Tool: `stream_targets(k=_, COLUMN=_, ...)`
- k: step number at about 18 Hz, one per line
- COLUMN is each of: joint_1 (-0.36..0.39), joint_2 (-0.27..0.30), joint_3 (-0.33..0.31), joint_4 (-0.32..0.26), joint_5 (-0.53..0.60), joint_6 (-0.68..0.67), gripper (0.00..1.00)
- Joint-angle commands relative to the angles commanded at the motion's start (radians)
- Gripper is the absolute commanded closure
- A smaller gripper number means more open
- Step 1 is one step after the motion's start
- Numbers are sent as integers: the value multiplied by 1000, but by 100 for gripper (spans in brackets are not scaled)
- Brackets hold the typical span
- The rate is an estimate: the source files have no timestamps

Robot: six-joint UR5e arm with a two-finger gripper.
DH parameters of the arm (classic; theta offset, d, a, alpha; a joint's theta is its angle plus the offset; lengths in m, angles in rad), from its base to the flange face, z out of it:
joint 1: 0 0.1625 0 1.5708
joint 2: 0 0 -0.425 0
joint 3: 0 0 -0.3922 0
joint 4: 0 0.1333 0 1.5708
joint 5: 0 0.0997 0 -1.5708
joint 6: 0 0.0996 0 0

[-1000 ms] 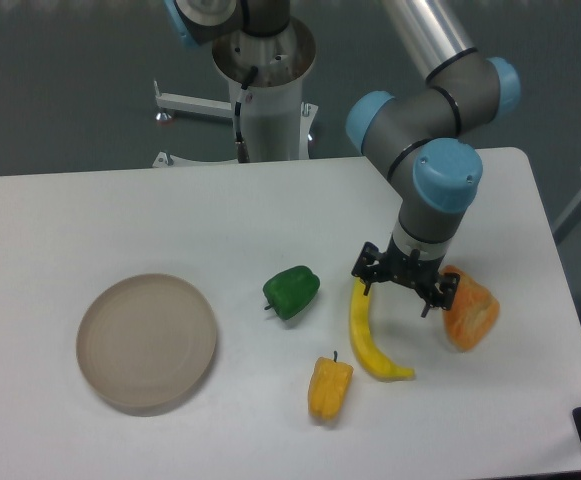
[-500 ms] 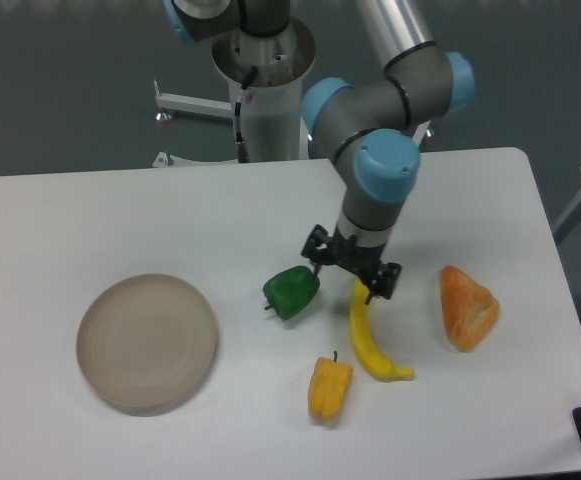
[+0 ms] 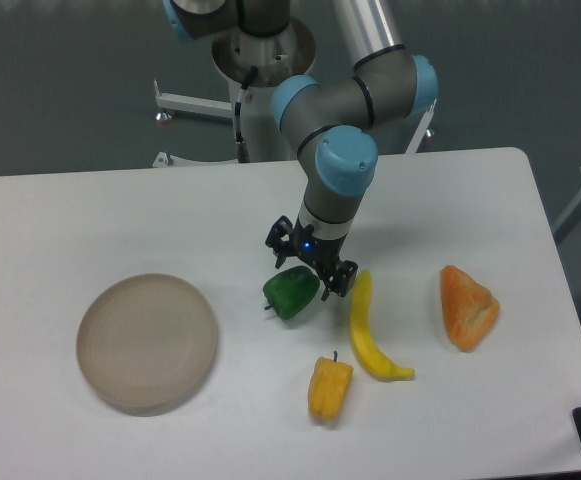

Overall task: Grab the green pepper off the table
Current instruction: 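Lower the open gripper onto the green pepper and close it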

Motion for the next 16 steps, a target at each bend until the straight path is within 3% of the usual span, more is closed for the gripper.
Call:
stream_targets(k=14, joint_1=-14, joint_2=-26, joint_3=-22, joint_4=20, joint_5=0, joint_6=31, gripper=0)
stream_targets(k=15, joint_1=-14, joint_2=-25, joint_3=-18, joint_4=23, joint_5=0, joint_6=29, gripper=3)
stream_targets(k=16, joint_1=-14, joint_2=-25, joint_3=-17, joint_4=23, joint_5=0, joint_6=31, gripper=37)
